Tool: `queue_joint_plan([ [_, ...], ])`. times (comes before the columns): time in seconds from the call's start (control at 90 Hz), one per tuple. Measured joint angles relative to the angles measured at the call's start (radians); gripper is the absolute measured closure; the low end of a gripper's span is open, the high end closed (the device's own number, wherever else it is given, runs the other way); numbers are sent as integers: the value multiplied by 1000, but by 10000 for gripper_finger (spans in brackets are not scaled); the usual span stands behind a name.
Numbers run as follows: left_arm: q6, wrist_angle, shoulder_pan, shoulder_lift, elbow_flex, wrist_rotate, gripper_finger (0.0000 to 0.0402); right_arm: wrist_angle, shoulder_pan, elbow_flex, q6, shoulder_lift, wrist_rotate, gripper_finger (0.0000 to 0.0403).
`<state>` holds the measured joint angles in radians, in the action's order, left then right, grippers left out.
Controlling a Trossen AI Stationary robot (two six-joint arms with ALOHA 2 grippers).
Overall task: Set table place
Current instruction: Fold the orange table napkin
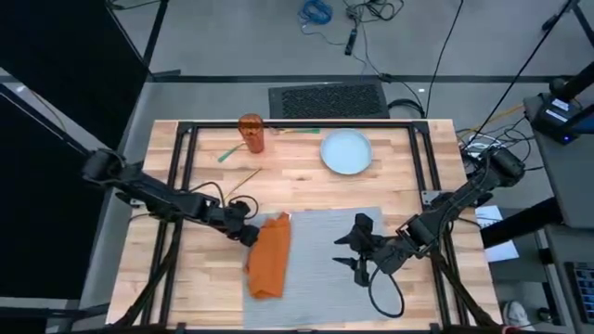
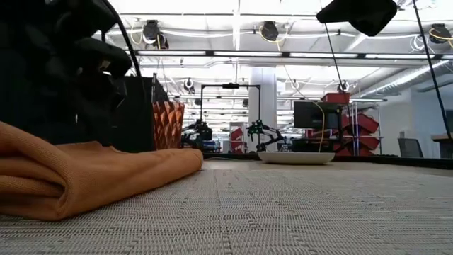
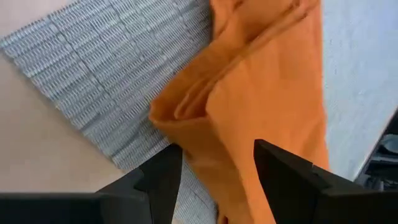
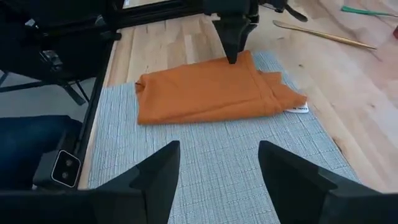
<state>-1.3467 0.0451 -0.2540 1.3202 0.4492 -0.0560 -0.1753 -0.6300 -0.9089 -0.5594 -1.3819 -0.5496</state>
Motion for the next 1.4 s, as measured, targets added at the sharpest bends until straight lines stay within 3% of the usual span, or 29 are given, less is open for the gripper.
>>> queue_joint_plan([
  [0.3,51,-67,31,53,0,-45,235,0,0,0,0,0,0,200],
  [0.6,182,-90,38,53,15,-45,391,-1,0,0,0,0,0,200],
  [0.878,304,2,38,53,112,-45,401,-1,0,0,-4,-3,-1,200],
  [1.244,546,323,38,53,386,-13,401,-1,0,0,-4,-3,-8,200],
  [1.4,628,396,50,51,446,20,401,0,0,0,-4,-3,-21,200],
])
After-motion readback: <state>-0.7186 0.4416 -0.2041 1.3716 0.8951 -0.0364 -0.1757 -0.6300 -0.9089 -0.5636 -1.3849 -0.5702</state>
